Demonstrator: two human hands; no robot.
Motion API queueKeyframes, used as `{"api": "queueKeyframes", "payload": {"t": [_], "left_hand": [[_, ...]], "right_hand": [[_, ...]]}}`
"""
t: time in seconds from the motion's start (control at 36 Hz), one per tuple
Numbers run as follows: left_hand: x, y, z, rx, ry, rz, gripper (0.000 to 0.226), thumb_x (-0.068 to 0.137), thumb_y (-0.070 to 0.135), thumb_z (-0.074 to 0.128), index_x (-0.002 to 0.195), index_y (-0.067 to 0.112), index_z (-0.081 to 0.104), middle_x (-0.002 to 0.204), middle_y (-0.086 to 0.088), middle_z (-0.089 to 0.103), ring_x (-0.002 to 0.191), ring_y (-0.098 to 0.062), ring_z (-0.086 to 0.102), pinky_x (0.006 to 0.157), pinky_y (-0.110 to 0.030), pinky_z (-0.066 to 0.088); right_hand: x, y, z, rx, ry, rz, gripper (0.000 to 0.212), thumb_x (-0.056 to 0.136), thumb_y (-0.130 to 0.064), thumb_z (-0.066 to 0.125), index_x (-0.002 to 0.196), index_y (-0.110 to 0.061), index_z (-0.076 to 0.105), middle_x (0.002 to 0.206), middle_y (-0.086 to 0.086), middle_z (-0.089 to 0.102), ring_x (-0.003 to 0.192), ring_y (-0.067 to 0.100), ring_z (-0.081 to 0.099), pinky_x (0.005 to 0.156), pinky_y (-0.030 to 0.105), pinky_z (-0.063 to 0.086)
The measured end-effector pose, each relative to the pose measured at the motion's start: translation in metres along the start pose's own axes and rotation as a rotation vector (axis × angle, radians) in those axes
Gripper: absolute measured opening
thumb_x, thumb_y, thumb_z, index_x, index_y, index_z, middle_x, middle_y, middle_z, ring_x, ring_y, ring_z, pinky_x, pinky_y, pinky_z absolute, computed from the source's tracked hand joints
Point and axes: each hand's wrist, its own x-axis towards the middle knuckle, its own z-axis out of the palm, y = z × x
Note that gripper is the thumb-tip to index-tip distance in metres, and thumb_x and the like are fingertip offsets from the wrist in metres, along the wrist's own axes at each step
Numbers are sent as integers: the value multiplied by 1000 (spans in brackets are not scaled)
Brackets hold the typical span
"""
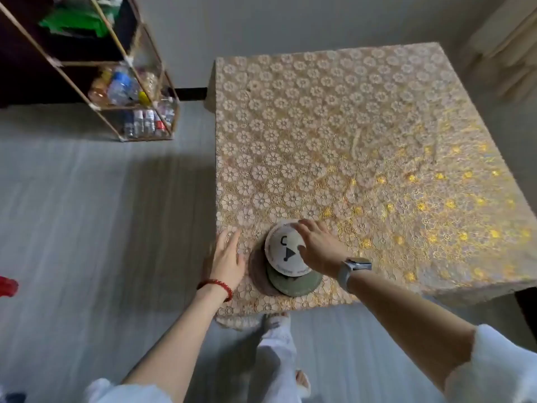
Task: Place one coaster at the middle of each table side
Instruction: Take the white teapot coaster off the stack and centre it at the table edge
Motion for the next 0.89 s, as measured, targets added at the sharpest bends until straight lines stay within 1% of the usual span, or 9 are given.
{"api": "queueKeyframes", "payload": {"t": [0.14,0.25,0.33,0.44,0.56,0.64,0.72,0.81,0.89], "left_hand": [[53,-11,15,233,29,102,51,88,15,42,137,23,29,154,-4,9,142,-24,-1,115,-51,6],[66,-16,26,370,38,134,53,88,23,42,137,31,27,154,-3,11,142,-24,-1,111,-46,-4],[64,-17,32,396,56,130,54,88,27,40,139,30,23,154,-2,8,141,-21,-5,113,-47,-3],[62,-9,31,352,71,83,55,86,23,43,138,29,26,154,0,8,142,-20,-6,114,-44,-6],[66,18,29,244,134,-42,46,82,15,52,127,20,45,151,-6,21,141,-27,7,115,-52,2],[63,46,38,165,216,-100,41,82,15,52,123,17,49,149,-8,27,139,-26,15,114,-53,7],[53,76,58,93,257,-78,40,83,14,50,123,16,48,147,-7,29,138,-24,18,113,-51,6],[35,110,89,-37,222,-21,38,85,12,49,123,13,48,145,-9,30,136,-25,22,112,-52,18],[12,141,126,-128,157,36,41,86,11,48,126,13,44,144,-8,30,134,-22,27,110,-46,30]], "right_hand": [[35,5,11,-146,-66,-20,66,85,-22,53,140,-25,17,140,5,33,125,22,31,104,44,31],[45,13,9,-175,57,-62,51,86,-28,52,132,-19,34,121,8,42,108,23,39,95,41,34],[47,20,0,-32,81,-50,30,90,-25,46,118,-14,51,110,7,49,96,21,48,87,37,44],[37,36,-16,145,82,7,24,92,-21,42,107,-9,56,102,4,53,81,22,57,65,31,55],[11,67,-26,407,112,163,19,92,-11,42,105,-5,54,94,3,55,79,20,59,53,20,52],[-11,100,-31,625,182,289,22,88,-1,45,107,-9,52,100,5,56,87,19,57,60,17,49],[-33,130,-33,774,258,414,23,85,1,46,99,-17,46,97,6,56,86,26,60,62,32,55],[-56,162,-33,817,281,521,17,85,-1,48,97,-14,46,90,3,57,81,26,62,65,45,57],[-76,186,-33,764,287,557,13,84,-4,50,94,-12,48,90,12,61,72,22,63,50,24,55]]}}
